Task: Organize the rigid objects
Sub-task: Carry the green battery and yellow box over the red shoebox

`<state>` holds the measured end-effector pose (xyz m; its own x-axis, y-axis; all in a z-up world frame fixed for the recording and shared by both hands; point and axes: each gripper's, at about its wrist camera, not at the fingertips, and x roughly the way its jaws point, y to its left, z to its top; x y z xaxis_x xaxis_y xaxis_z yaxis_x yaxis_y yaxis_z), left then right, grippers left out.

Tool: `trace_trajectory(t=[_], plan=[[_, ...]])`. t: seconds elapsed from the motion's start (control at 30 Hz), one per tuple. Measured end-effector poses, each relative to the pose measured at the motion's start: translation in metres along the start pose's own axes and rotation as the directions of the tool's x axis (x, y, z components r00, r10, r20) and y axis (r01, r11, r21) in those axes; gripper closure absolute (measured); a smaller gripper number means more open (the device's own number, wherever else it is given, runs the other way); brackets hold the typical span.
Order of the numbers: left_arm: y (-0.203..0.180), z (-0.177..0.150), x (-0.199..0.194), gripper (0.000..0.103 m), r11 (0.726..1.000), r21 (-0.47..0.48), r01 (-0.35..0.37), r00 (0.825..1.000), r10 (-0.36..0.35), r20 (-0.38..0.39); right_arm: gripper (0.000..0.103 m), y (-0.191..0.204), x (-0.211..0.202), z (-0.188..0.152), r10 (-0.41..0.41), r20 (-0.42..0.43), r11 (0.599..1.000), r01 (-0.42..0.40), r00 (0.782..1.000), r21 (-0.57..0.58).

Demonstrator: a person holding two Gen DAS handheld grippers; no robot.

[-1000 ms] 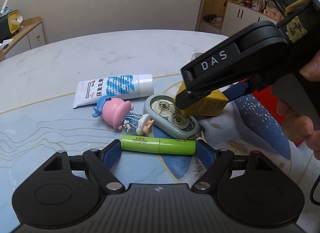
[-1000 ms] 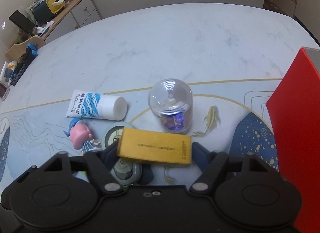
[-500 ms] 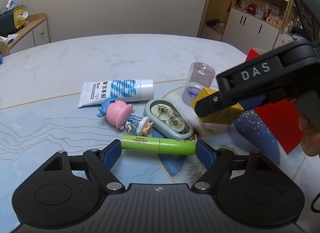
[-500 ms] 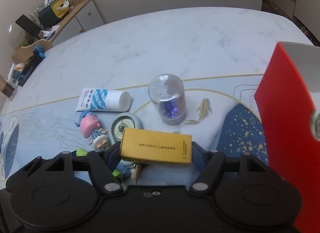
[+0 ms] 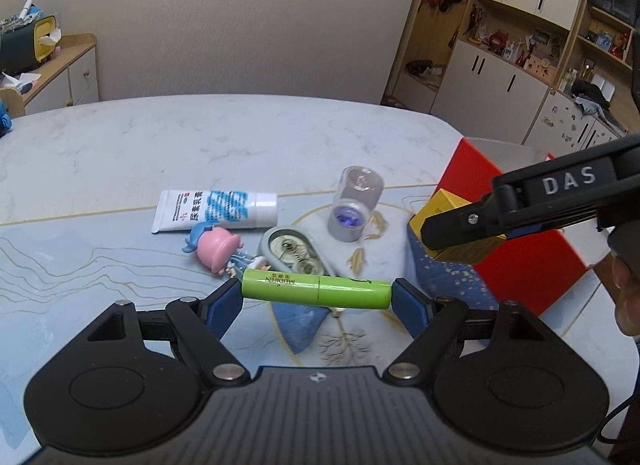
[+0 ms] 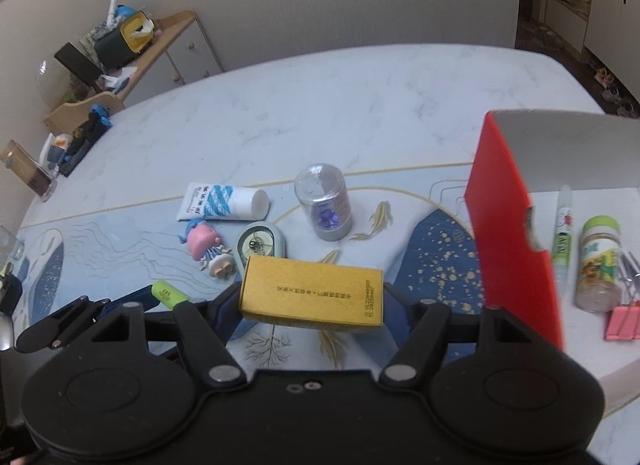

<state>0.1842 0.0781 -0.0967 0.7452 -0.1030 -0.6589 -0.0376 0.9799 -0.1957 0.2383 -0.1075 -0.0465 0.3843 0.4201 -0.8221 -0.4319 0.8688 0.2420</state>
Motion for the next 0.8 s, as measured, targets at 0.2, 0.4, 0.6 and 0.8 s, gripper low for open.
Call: trace_trajectory(t=[0.2, 0.4, 0.6, 0.8], plan=[[-0.018, 0.008, -0.013, 0.021, 1.000, -0.006, -0.002, 1.000, 0.002, 0.006, 0.033, -0.010, -0.031, -0.003, 0.036, 0.027, 0.999, -0.035, 0.999, -0.015], [-0.040, 0.017, -0.021, 0.021, 1.000, -0.018, 0.000, 1.000, 0.001, 0.008, 0.033, -0.027, -0.058, -0.008, 0.053, 0.034, 0.998, -0.052, 0.998, -0.033], [-0.067, 0.025, -0.027, 0.021, 0.999, -0.035, 0.009, 0.999, -0.008, 0.038, 0.033, -0.056, -0.080, -0.012, 0.071, 0.039, 0.996, -0.069, 0.997, -0.053], [-0.101, 0.032, -0.021, 0.021, 0.999, -0.032, 0.003, 0.999, -0.001, 0.046, 0.033, -0.094, -0.098, -0.012, 0.072, 0.047, 0.996, -0.068, 0.996, -0.064]])
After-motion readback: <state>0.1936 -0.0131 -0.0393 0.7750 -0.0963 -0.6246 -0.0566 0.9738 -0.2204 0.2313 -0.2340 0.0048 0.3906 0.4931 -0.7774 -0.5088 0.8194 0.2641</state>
